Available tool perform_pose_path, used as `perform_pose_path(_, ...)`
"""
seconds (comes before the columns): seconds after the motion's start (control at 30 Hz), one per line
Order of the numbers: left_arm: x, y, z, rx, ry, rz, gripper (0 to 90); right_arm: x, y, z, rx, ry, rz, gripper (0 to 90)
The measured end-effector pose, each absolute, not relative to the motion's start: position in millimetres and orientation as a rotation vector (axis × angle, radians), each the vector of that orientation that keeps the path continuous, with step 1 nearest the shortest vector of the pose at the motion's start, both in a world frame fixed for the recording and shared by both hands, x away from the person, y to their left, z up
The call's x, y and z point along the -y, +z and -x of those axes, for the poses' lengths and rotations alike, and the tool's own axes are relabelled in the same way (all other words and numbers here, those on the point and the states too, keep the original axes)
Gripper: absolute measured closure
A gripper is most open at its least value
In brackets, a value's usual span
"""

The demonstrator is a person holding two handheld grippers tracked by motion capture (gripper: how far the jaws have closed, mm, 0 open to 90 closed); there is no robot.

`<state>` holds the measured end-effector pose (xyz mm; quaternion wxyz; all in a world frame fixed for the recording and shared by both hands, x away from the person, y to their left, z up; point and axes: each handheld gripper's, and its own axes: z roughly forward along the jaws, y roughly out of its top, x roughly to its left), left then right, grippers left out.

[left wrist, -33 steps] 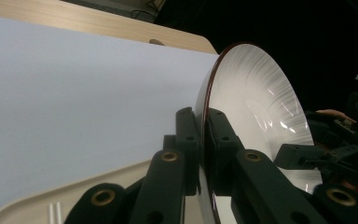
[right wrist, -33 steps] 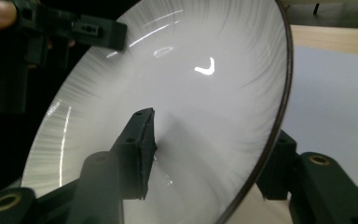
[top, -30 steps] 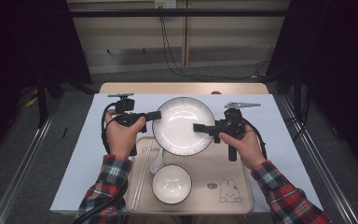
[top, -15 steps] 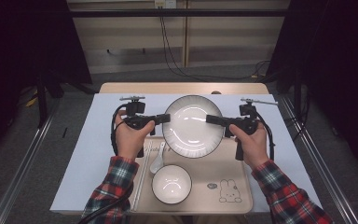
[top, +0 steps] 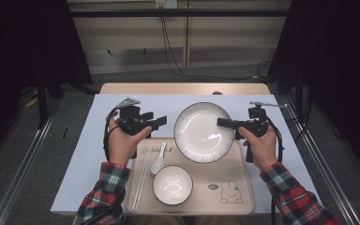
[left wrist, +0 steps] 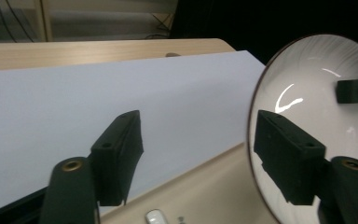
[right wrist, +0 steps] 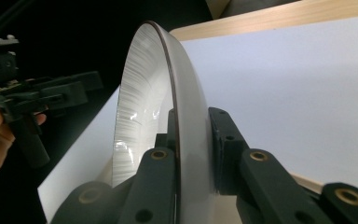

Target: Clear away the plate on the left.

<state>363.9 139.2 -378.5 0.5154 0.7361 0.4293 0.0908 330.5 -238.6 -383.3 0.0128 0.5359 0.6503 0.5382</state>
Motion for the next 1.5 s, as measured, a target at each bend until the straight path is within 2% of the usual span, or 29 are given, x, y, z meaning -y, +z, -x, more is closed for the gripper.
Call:
perform_pose_path(0.27,-159,-395,-355,-1.072,0.288,-1.763,17.6,250,-395,-324,-2.043,1.650,-1.694,80.5)
perform_pose_path(0.5,-169,-410,-348,-1.077,0.319,-1.747,12.2,255,-403,-319,-2.065,1.633,-1.694,80.5)
perform_pose_path(1.27,-189,-437,-337,-1.118,0.328,-1.737,9.8,258,-432,-307,-2.158,1.596,-1.781,80.3)
perform_pose_path(1.5,-196,-434,-336,-1.121,0.345,-1.718,9.8,255,-447,-308,-2.200,1.568,-1.831,80.1)
